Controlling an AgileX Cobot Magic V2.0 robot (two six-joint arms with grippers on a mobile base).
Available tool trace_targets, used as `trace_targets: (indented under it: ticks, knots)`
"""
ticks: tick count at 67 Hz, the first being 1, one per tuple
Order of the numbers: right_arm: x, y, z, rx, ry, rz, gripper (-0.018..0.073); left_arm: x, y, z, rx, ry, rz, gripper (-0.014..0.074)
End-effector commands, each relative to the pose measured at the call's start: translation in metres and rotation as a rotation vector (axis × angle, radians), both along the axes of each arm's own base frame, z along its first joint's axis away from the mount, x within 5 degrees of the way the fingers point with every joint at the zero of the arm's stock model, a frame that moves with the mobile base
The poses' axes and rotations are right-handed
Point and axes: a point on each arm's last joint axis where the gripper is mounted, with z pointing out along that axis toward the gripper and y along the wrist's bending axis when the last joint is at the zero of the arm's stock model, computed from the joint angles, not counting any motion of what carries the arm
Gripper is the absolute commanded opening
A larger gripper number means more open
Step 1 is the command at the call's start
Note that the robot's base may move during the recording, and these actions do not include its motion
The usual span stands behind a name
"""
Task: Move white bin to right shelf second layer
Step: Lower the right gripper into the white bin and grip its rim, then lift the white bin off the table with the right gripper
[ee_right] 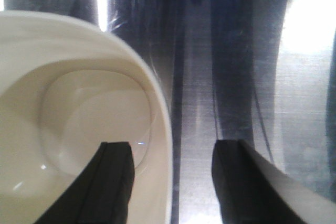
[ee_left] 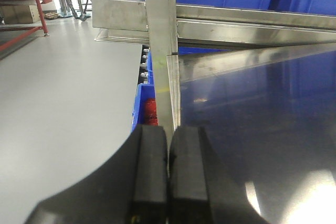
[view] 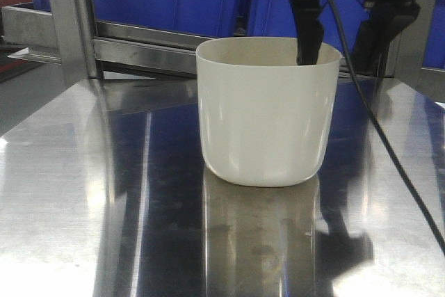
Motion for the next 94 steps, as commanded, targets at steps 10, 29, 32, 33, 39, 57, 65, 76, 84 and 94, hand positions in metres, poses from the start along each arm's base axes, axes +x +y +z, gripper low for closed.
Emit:
trace_targets:
  ticks: [10,29,32,33,39,57,65,76,84,94]
  knots:
    - [0.009,-0.006,0.012,0.036,-0.063,-0.025,0.0449,0.001,-0.001,-0.004,-0.013,-0.063,-0.007,0.0085]
    - [0.012,-0.003,0.006,0.047,-0.044,-0.027,0.0246,0.001,-0.001,-0.004,-0.013,-0.063,-0.007,0.0085]
    - [0.012,-0.003,0.006,0.047,-0.044,-0.027,0.0207,0.001,-0.001,-0.004,-0.013,-0.063,-0.007,0.0085]
    - [0.012,-0.003,0.006,0.047,-0.045,-0.027,0.0183,0.001,-0.001,-0.004,-0.013,-0.063,-0.007,0.0085]
    - [0.011,-0.004,0.009,0.053,-0.055,-0.026,0.0091,0.001,-0.001,-0.004,-0.013,-0.063,-0.007,0.0085]
    - [0.005,-0.033,0.035,0.021,-0.120,-0.018,0.0049,0.001,-0.001,-0.004,-0.013,-0.063,-0.007,0.0085]
    - [-0.001,-0.056,0.048,-0.020,-0.183,0.050,0.0049,0.001,-0.001,-0.004,-0.013,-0.063,-0.007,0.0085]
    - [-0.018,-0.093,0.050,-0.068,-0.247,0.094,0.0049,0.001,-0.001,-0.004,-0.013,-0.063,-0.007,0.0085]
    - [-0.036,-0.119,0.045,-0.034,-0.274,0.080,0.0049,0.001,-0.001,-0.004,-0.013,-0.063,-0.007,0.0085]
    - [-0.057,-0.146,0.036,-0.016,-0.322,0.052,0.0049,0.001,-0.001,-0.004,-0.013,-0.063,-0.007,0.0085]
